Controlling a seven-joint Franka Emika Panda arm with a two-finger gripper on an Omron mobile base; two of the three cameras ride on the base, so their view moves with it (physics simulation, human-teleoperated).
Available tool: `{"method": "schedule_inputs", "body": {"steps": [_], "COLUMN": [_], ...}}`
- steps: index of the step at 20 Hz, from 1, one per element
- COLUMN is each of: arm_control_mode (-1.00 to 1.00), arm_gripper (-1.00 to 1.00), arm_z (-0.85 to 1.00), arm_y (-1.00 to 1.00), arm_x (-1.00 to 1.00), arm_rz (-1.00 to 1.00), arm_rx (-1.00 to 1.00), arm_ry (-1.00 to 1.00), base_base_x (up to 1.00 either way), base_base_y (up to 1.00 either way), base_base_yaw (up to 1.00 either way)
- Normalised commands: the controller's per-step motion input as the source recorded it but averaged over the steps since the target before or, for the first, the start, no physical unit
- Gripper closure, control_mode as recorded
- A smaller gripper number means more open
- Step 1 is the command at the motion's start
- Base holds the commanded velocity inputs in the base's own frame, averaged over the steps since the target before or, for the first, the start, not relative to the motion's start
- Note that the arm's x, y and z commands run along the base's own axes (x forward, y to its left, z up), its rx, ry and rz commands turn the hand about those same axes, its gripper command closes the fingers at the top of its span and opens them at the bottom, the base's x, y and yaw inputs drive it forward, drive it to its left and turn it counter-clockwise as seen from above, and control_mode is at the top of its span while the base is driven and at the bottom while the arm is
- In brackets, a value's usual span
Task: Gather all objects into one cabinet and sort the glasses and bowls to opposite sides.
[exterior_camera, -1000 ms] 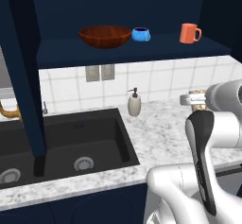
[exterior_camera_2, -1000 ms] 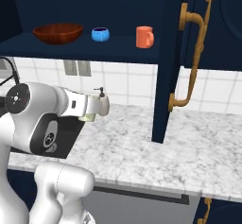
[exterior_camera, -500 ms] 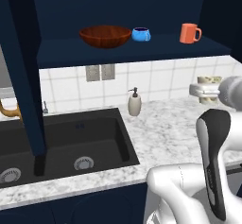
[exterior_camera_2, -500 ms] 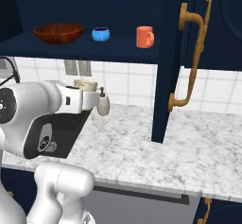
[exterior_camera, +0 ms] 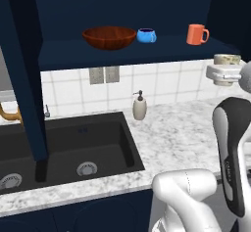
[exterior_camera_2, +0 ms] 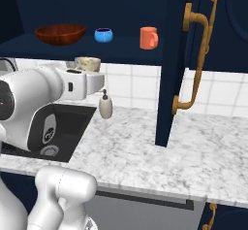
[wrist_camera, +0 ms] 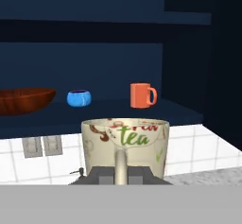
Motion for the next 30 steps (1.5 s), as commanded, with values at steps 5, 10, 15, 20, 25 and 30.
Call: {"method": "schedule_inputs", "body": {"steps": [5,10,15,20,25,30], "arm_control_mode": [-1.0,-1.0,-1.0,-1.0,-1.0,-1.0], "arm_gripper": [1.0,1.0,1.0,1.0,1.0,1.0], "arm_z": [0.39,0.07,0.0,0.0,0.0,0.0], "arm_y": [0.01,0.06,0.01,0.0,0.0,0.0], "arm_x": [0.08,0.61,0.66,0.51,0.32,0.19], "arm_rz": [-0.04,-0.05,-0.05,-0.05,-0.02,0.0], "arm_rx": [-0.01,0.0,0.0,0.0,0.0,0.0], "arm_ry": [0.0,0.07,0.07,0.04,0.0,0.0], "base_base_x": [0.0,0.0,0.0,0.0,0.0,0.0], "base_base_y": [0.0,0.0,0.0,0.0,0.0,0.0], "base_base_yaw": [0.0,0.0,0.0,0.0,0.0,0.0]}}
